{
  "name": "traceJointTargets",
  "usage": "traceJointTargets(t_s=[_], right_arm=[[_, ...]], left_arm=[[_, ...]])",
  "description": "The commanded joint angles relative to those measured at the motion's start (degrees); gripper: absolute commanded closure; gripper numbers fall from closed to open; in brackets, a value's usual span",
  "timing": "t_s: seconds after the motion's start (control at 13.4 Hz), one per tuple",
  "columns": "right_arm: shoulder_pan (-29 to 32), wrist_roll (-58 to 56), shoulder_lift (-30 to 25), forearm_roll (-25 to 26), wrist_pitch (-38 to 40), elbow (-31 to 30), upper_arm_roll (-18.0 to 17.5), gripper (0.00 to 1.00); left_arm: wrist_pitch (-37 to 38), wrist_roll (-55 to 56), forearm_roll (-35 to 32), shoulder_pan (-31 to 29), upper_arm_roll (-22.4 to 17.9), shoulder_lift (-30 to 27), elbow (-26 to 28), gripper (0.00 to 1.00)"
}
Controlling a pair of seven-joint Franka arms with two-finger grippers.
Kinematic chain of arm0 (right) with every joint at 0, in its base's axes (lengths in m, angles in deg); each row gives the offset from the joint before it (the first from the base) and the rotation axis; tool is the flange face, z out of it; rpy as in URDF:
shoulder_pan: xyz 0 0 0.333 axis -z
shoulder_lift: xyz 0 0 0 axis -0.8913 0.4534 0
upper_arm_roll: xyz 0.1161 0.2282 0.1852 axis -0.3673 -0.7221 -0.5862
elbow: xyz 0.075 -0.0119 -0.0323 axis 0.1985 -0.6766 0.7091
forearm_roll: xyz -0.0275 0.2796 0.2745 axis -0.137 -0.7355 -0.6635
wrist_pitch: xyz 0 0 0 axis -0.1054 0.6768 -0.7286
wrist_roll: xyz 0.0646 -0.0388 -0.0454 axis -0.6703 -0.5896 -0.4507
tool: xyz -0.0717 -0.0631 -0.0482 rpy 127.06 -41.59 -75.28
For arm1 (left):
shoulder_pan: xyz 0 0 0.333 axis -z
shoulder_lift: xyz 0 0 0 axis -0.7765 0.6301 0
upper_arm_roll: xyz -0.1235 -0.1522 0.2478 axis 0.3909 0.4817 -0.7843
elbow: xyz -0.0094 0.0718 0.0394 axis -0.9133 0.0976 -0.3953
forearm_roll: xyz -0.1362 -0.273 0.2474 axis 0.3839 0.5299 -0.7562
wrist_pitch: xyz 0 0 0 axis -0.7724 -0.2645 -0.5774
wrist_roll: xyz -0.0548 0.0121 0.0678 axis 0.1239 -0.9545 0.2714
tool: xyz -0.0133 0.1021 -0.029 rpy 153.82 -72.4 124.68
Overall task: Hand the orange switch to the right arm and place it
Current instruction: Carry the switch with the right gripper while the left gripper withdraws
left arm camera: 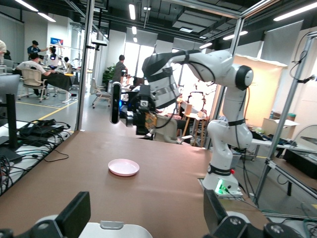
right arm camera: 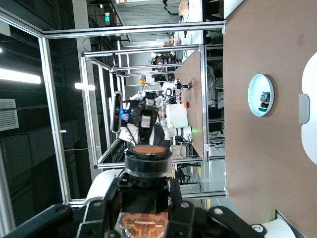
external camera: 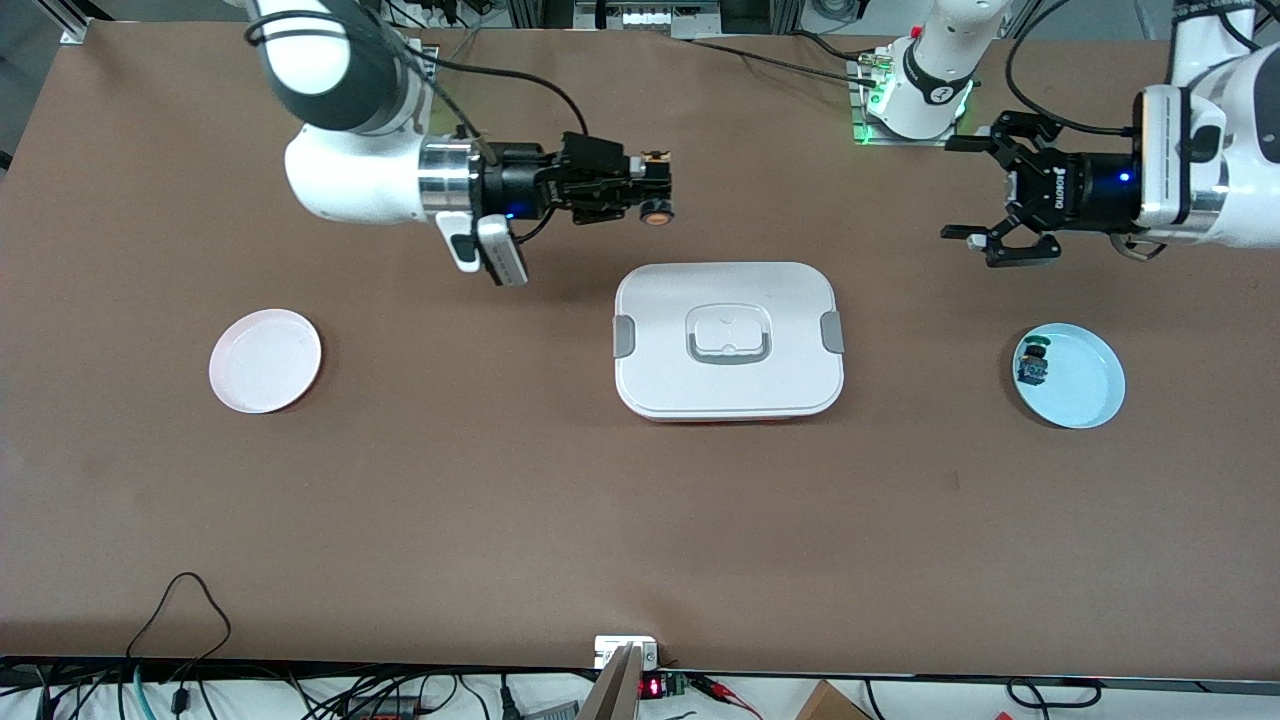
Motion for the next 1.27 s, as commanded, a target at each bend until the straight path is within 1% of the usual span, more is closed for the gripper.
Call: traceJointTargets(t_s=[0.0,0.15,0.3,0.37,0.45,0.52,0.6,0.67,0.75,0.82,0.89,0.97,1.04,1.19], right_arm=[[4.6,-0.6,-0.8,4.1,4.2,-1.3,-0.6,1.00],[8.5,-0.7,-0.6,10.5,7.3,-1.3,-0.6,1.00],[13.1,-0.7,-0.4,17.4,11.2,-1.0,-0.5,1.00],[15.3,-0.1,-0.4,20.5,12.9,-0.9,-0.5,1.00],[16.7,-0.1,-0.2,23.9,13.3,-0.9,-0.5,1.00],[18.0,0.0,-0.3,27.8,13.8,-0.8,-0.5,1.00],[19.5,0.0,-0.3,32.1,13.8,-0.8,-0.5,1.00],[21.1,0.7,-0.3,36.6,13.8,-0.9,-0.5,1.00],[22.8,1.2,-0.4,41.7,14.0,-0.9,-0.5,1.00],[24.0,1.1,-0.5,44.9,15.0,-0.8,-0.5,1.00],[24.7,1.0,-0.5,46.5,16.4,-0.4,-0.5,1.00],[25.2,0.8,-0.5,48.7,17.1,-0.1,-0.5,1.00],[26.2,0.7,-0.5,52.3,17.1,0.0,-0.5,1.00],[26.6,-1.0,-0.5,59.5,16.9,0.1,-0.5,1.00]], left_arm=[[3.5,0.4,-4.2,-1.7,1.1,4.6,-4.6,0.00],[5.9,0.4,-6.7,-3.7,1.0,5.9,-6.1,0.00],[7.4,0.4,-12.0,-4.0,1.1,10.2,-8.9,0.00],[7.5,0.5,-14.6,-3.8,1.1,12.9,-11.3,0.00],[8.0,0.5,-16.2,-3.6,1.2,14.5,-13.3,0.00],[8.7,0.8,-16.5,-3.2,1.1,15.4,-15.0,0.00],[8.8,1.2,-17.7,-1.7,1.1,18.5,-16.8,0.00],[8.9,1.3,-19.7,0.5,-0.3,19.6,-18.4,0.00],[9.3,1.4,-21.4,3.7,-4.1,19.6,-19.6,0.00],[10.3,1.3,-21.6,8.4,-9.8,19.2,-20.2,0.00],[11.1,1.1,-21.6,12.5,-15.1,17.8,-20.5,0.00],[10.8,0.9,-21.5,15.0,-18.3,16.4,-20.5,0.00],[10.4,0.8,-21.7,17.6,-21.6,14.9,-20.5,0.00],[8.4,0.4,-26.5,26.6,-30.8,12.8,-20.6,0.00]])
